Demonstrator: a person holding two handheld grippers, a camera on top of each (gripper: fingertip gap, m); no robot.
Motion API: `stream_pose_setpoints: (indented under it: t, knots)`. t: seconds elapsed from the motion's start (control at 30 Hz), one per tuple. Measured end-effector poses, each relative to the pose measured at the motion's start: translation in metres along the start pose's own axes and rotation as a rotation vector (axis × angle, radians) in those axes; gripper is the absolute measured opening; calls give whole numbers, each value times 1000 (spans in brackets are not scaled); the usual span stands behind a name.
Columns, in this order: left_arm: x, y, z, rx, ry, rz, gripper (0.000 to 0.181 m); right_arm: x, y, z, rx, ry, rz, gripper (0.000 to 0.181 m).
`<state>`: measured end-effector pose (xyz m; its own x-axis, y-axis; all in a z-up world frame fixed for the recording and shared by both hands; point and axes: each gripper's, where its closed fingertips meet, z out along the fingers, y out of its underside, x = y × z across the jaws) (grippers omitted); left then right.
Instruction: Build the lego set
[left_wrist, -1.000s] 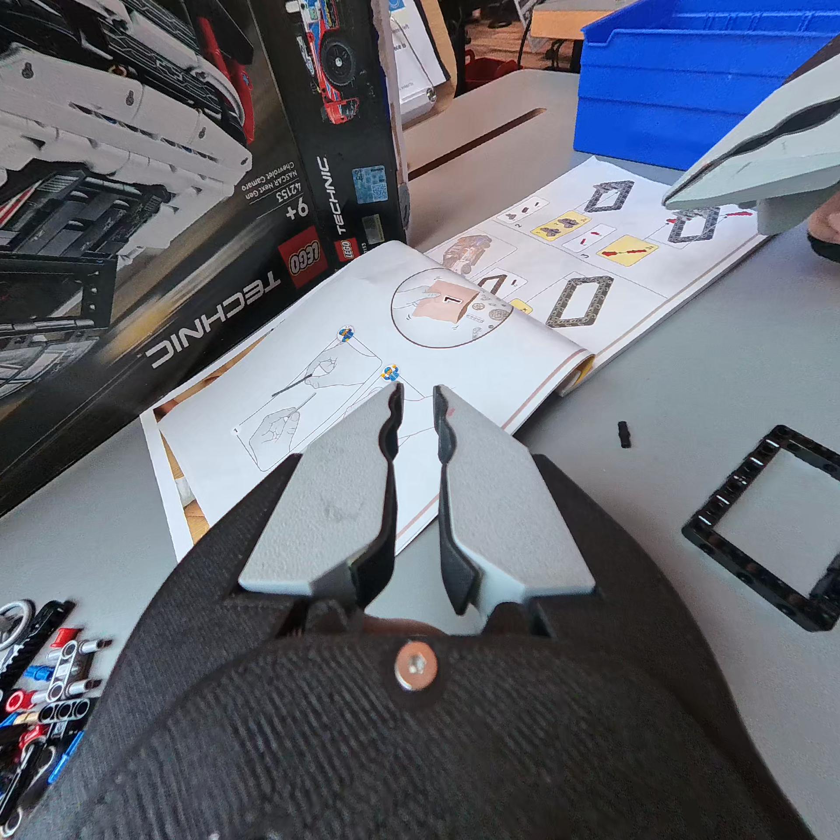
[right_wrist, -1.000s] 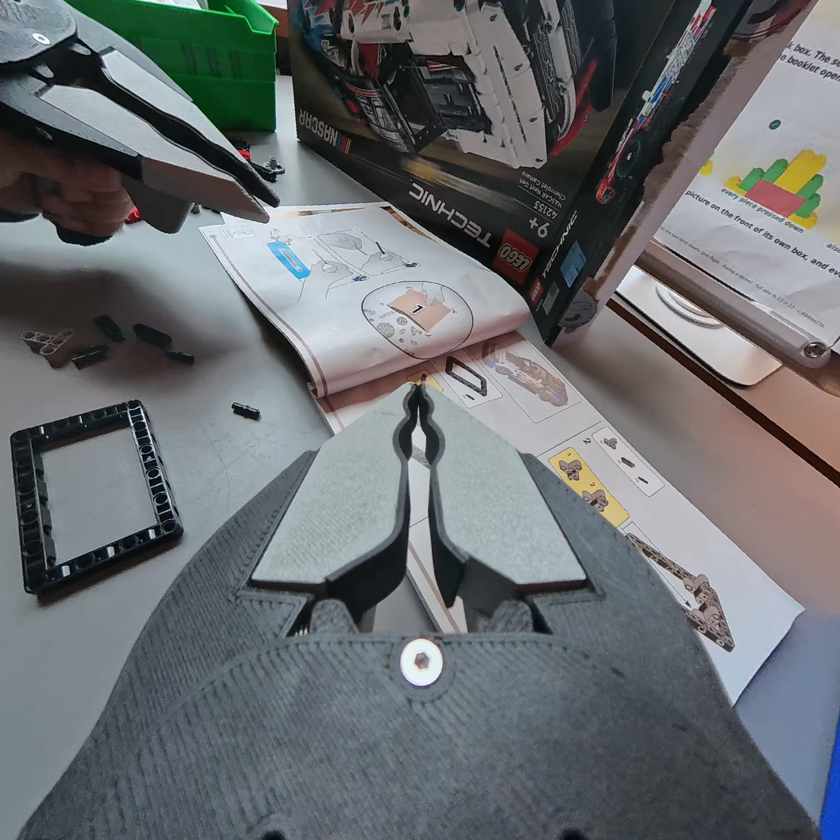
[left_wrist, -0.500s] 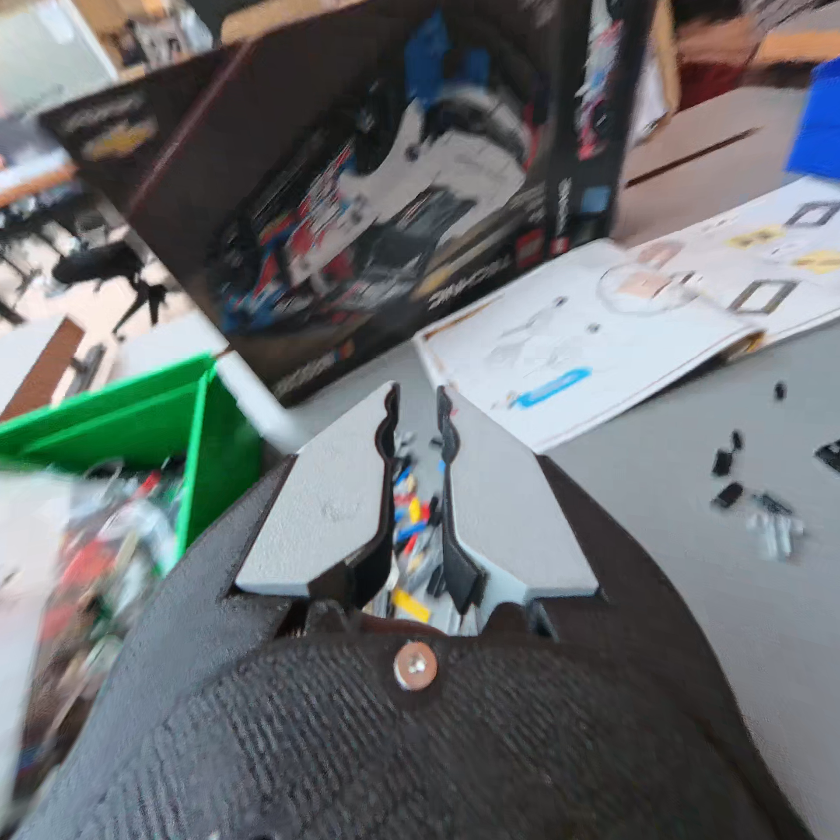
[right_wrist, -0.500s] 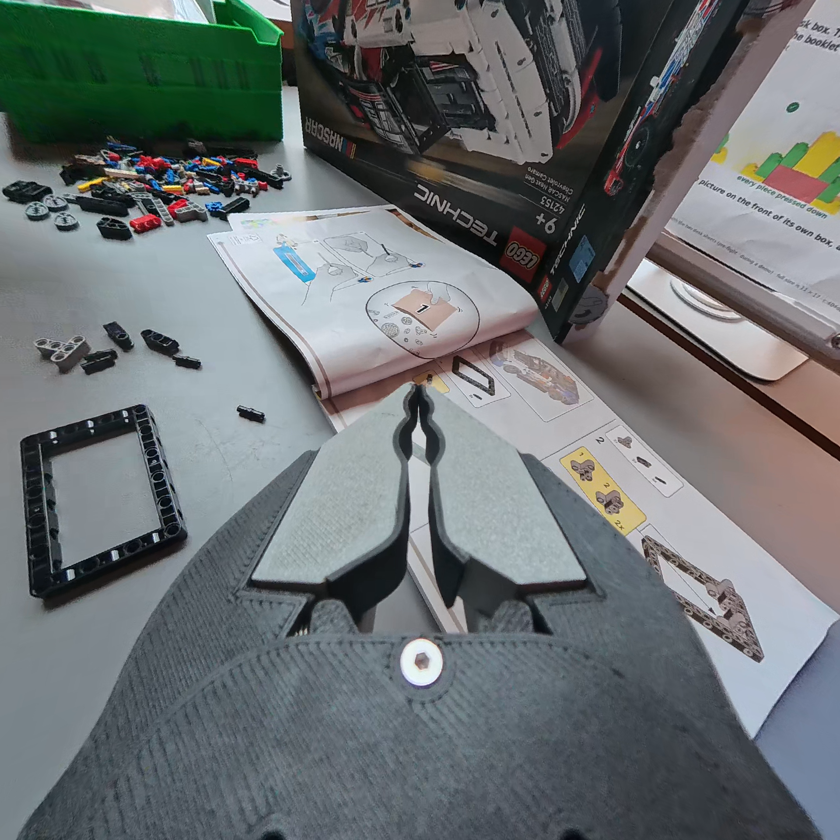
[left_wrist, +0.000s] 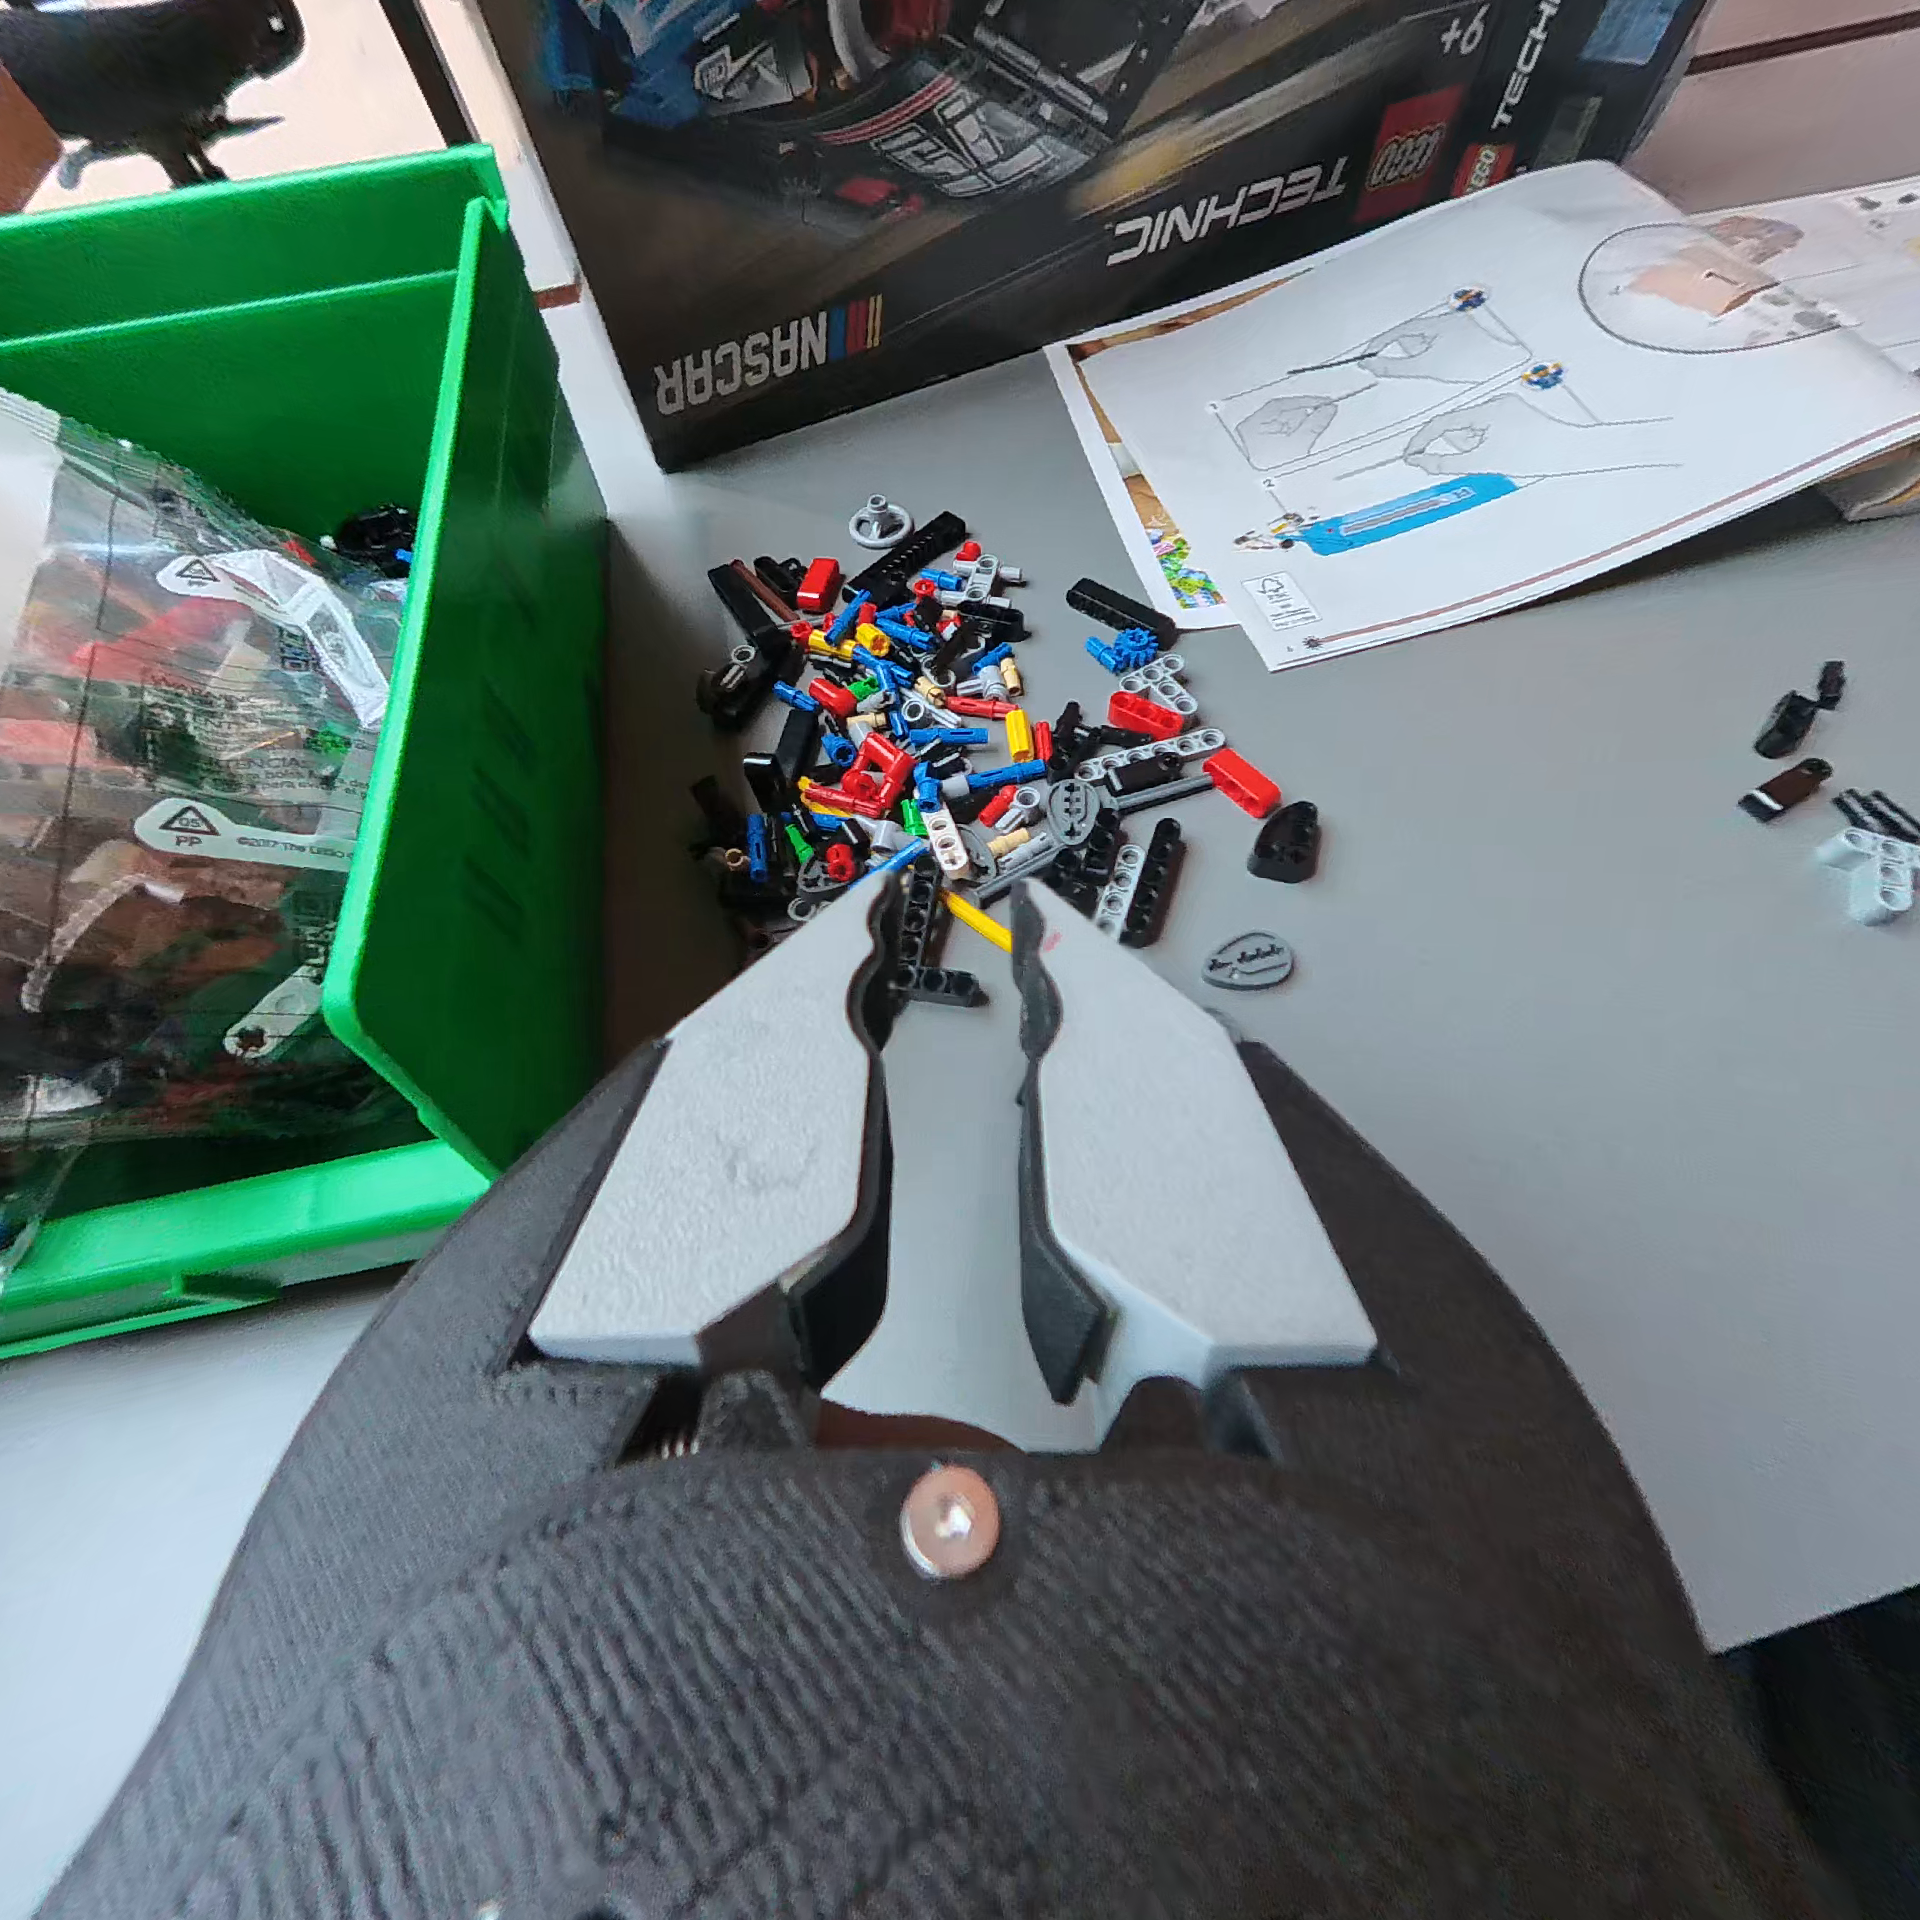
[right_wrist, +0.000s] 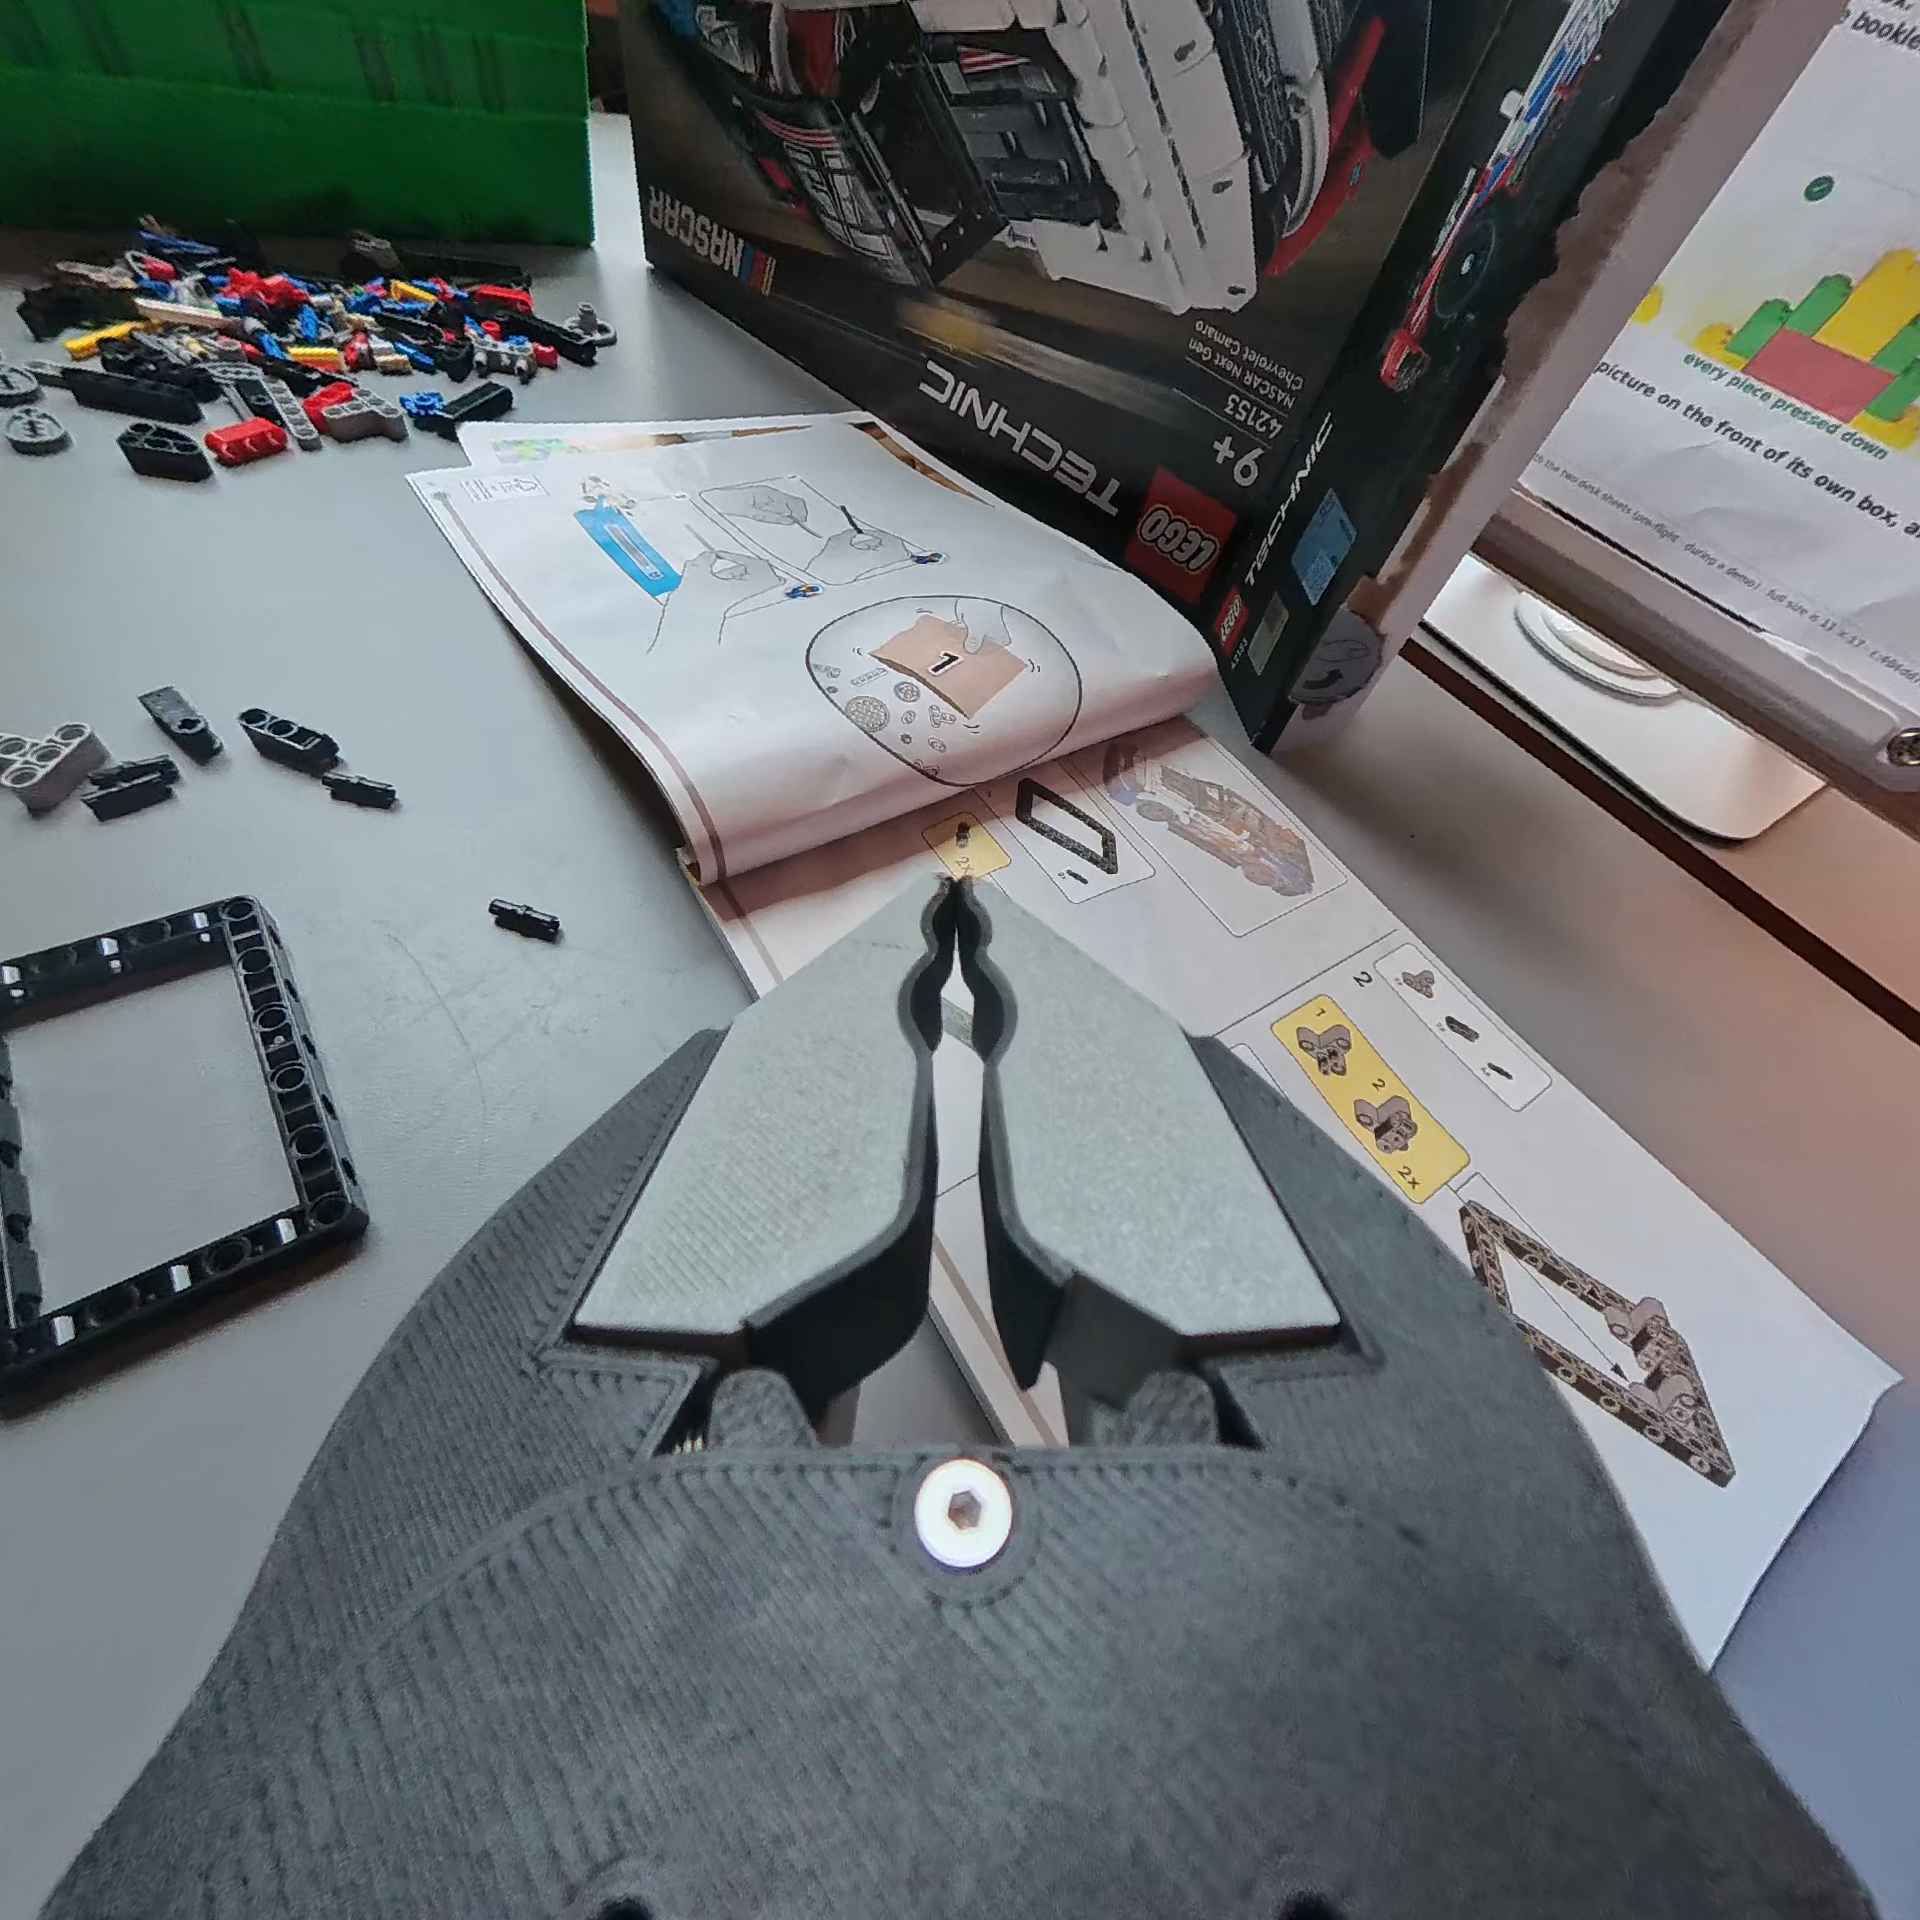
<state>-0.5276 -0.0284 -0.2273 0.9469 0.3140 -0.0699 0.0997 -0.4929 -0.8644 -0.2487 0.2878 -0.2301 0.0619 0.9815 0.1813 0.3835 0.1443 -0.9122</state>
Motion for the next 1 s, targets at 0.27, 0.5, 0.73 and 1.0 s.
stream_pose_setpoints:
  t: [0.27,0.5,0.73,1.0]
  knots:
    - [4,13,5,-61,32,-17,20,-2,-2,0,7,-7,-7,0]
    - [61,-25,58,-120,282,98,28,-6,-3,1,6,-21,-21,0]
    - [73,-6,117,-423,362,279,32,-7,-8,-4,29,-16,-31,0]
    - [66,-4,122,-474,356,338,11,-11,-14,-6,46,-37,-44,0]
